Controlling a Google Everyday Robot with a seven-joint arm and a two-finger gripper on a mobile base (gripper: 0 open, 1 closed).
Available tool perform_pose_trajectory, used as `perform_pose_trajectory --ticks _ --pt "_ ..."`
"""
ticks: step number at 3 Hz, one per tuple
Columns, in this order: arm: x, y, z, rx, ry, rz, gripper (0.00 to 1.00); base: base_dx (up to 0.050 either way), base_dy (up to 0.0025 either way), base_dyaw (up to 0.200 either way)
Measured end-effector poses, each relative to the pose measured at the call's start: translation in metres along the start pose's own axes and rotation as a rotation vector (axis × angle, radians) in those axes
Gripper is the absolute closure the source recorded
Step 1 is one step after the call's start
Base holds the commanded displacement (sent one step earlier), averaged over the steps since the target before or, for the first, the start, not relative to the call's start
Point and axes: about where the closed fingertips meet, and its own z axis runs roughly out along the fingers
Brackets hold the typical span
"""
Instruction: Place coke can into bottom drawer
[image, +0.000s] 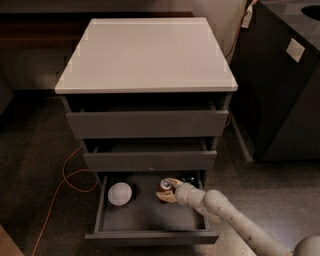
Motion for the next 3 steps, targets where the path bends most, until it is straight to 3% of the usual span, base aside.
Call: perform_pose_trajectory --ticks 1,3 --pt "0.021 0.003 0.02 -0.03 0.008 0.013 1.0 0.0 0.0 0.0" --pt "0.054 0.016 0.051 -0.084 0.068 -0.093 1.0 0.0 0.0 0.0"
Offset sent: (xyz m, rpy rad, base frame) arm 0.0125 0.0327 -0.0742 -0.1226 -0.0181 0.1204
